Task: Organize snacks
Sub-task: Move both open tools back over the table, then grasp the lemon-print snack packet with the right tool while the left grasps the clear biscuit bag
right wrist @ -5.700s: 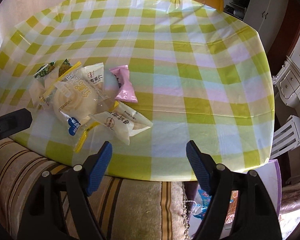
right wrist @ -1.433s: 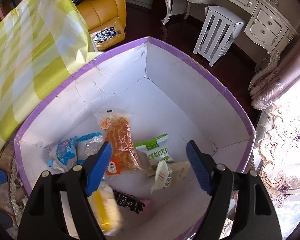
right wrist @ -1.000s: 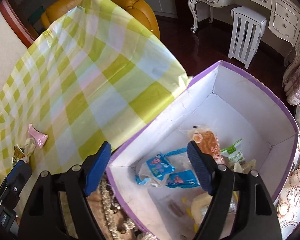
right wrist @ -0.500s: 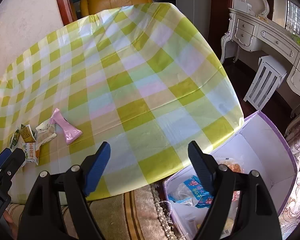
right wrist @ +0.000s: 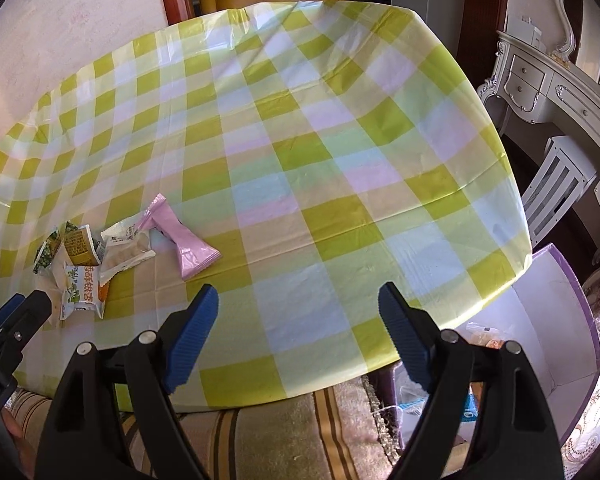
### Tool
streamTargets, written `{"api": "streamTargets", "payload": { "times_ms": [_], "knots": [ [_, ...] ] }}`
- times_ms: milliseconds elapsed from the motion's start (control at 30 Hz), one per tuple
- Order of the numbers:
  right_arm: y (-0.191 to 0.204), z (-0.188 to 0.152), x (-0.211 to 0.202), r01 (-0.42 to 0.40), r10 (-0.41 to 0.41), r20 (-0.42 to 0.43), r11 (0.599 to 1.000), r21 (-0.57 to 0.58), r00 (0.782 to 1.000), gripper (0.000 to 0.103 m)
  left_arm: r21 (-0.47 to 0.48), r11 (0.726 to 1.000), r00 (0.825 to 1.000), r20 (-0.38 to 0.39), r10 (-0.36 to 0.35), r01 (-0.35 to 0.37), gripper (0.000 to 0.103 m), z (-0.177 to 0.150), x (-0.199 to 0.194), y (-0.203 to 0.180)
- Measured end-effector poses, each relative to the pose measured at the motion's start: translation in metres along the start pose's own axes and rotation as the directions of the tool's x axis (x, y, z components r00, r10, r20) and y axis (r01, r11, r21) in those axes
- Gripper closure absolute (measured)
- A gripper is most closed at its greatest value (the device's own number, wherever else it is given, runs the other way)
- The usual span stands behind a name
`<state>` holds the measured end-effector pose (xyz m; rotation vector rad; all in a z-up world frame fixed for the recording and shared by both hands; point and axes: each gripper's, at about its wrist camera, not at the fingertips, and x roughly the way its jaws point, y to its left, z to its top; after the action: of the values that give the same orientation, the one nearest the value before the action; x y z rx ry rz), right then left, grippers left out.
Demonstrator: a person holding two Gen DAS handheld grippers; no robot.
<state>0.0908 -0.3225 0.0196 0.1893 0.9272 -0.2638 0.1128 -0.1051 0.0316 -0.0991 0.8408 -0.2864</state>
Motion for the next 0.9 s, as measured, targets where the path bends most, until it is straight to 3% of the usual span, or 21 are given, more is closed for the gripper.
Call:
{"api": "streamTargets", "payload": {
  "times_ms": [333,667,900],
  "knots": [
    [0.029,0.003,0.008,-0.063,0.062,-0.02,0.997,-0.033,0.998,0.021,-0.098,0.995,0.999,-0.027,0.019,-0.022,0.03,-0.001,0.0,0.039],
    [0.062,0.0,0.013,-0.106,0.101,-0.036,0.983,-0.148,0.994,0.021,-0.306,0.952,0.999,-0.053,0.012,-0.027,0.03,-0.007,-0.003,0.109],
    [0.096,-0.004,0.019,-0.154,0.14,-0.07,0.949,-0.274,0.988,0.021,-0.361,0.932,0.996,-0.085,-0.008,-0.023,0.031,-0.009,0.005,0.127]
  ]
}}
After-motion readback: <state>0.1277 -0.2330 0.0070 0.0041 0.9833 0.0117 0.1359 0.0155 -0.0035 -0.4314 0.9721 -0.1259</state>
